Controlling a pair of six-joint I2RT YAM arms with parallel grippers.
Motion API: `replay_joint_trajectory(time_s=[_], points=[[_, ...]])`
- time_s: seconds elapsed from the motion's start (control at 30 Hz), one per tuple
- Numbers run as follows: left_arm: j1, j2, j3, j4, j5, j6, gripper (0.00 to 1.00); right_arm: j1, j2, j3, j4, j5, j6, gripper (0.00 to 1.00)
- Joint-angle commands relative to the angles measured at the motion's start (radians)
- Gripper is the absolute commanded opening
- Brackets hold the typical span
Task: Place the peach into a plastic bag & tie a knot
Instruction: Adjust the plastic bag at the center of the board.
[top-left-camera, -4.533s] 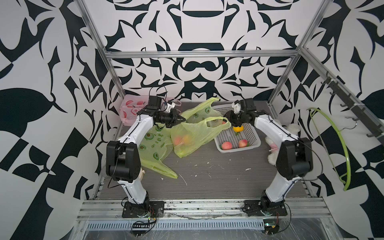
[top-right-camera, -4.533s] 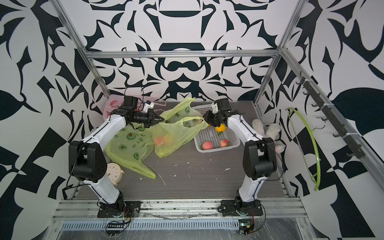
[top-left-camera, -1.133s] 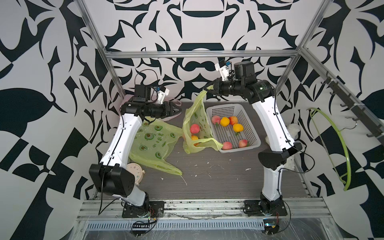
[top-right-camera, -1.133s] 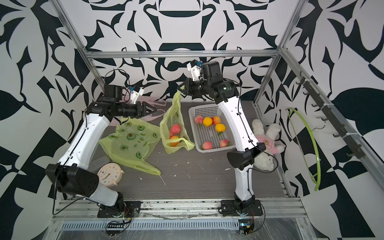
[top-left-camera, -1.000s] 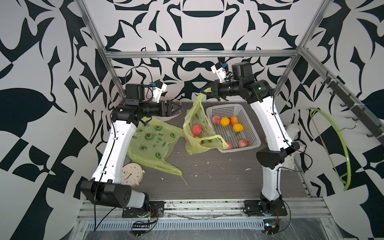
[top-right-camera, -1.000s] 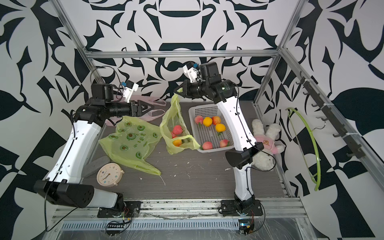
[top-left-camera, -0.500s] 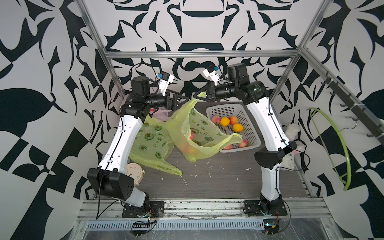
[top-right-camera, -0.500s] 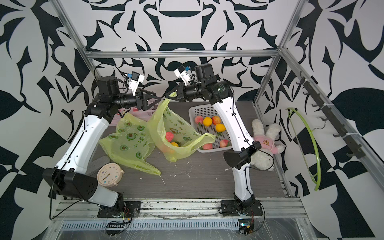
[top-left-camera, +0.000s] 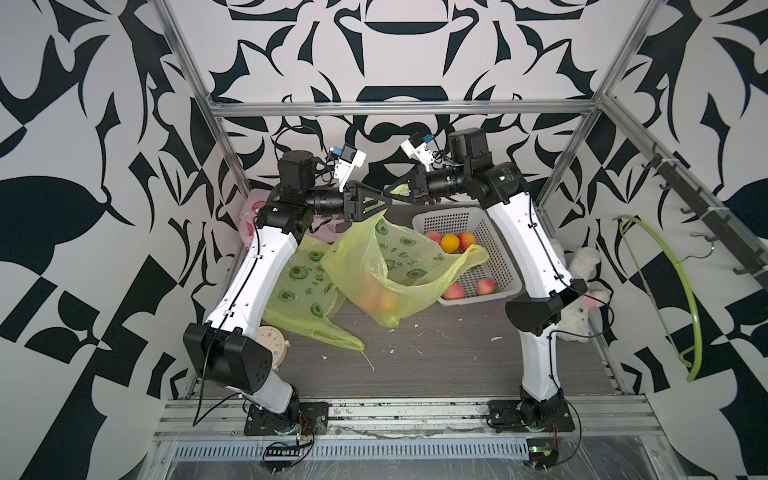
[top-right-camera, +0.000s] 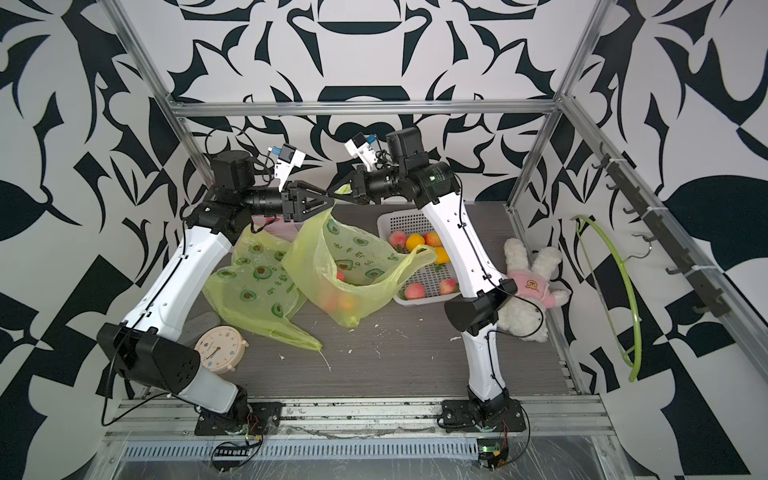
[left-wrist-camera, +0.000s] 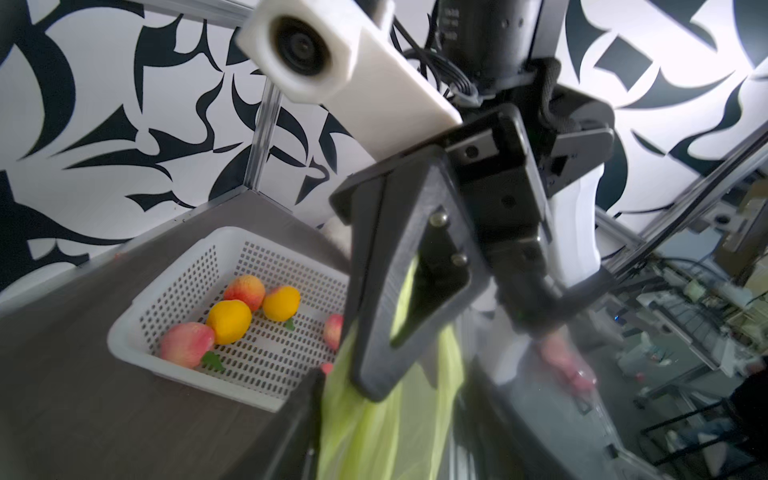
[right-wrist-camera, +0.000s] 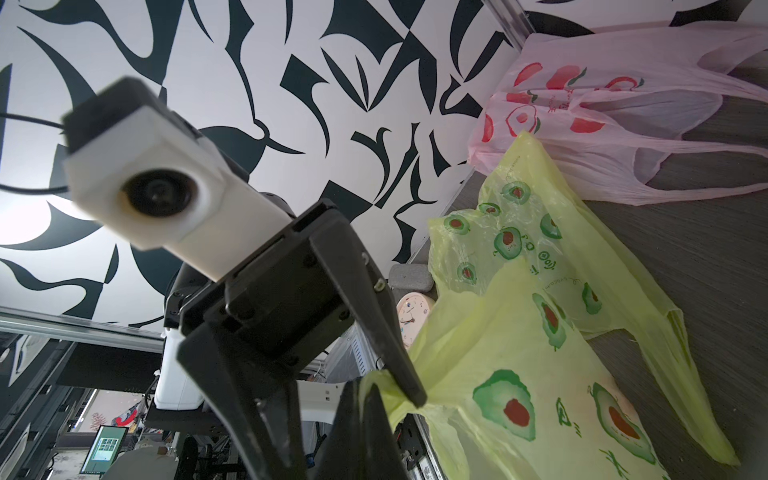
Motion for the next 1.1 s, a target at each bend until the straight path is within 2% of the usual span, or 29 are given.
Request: replay_joint_trajectory(time_s=[0.0,0.27,0.4,0.43,0.47,0.6,0.67,0.87,0.93,1.07], points=[[0.000,-0.013,-0.032,-0.021,0.031,0.012,0.43,0.004,-0.025,0.021,0.055,-0.021,0.006,0.00],[-0.008,-0.004,-0.028,-0.077,0.016,0.052,0.23,0.004,-0.029,0.020,0.059,-0.019,0.006,0.00],[-0.011,-0.006,-0.023,-0.077,-0.012,0.053,0.02,0.003,-0.038,0.016,0.045,-0.005,-0.004,0.00],[-0.011,-0.008,-0.022,-0.077,-0.022,0.056,0.00,0.001,-0.044,0.016,0.026,0.016,-0.019,0.03],[-0.011,-0.011,-0.025,-0.076,-0.034,0.056,0.00,-0.001,-0.052,0.016,0.002,0.043,-0.038,0.11],[-0.011,-0.027,-0.050,-0.057,-0.127,0.051,0.00,-0.009,-0.137,-0.016,-0.142,0.295,-0.157,0.52],[-0.011,-0.032,-0.063,-0.032,-0.172,0.034,0.00,-0.009,-0.215,-0.128,-0.172,0.424,-0.206,0.62],[-0.010,-0.028,-0.063,-0.008,-0.305,0.011,0.00,-0.009,-0.544,-0.572,-0.076,0.655,-0.269,0.79],[-0.010,-0.021,-0.056,-0.005,-0.325,0.003,0.00,-0.010,-0.636,-0.684,-0.064,0.699,-0.279,0.80],[-0.009,-0.010,-0.047,0.001,-0.331,-0.010,0.00,-0.009,-0.735,-0.795,-0.097,0.769,-0.266,0.79]])
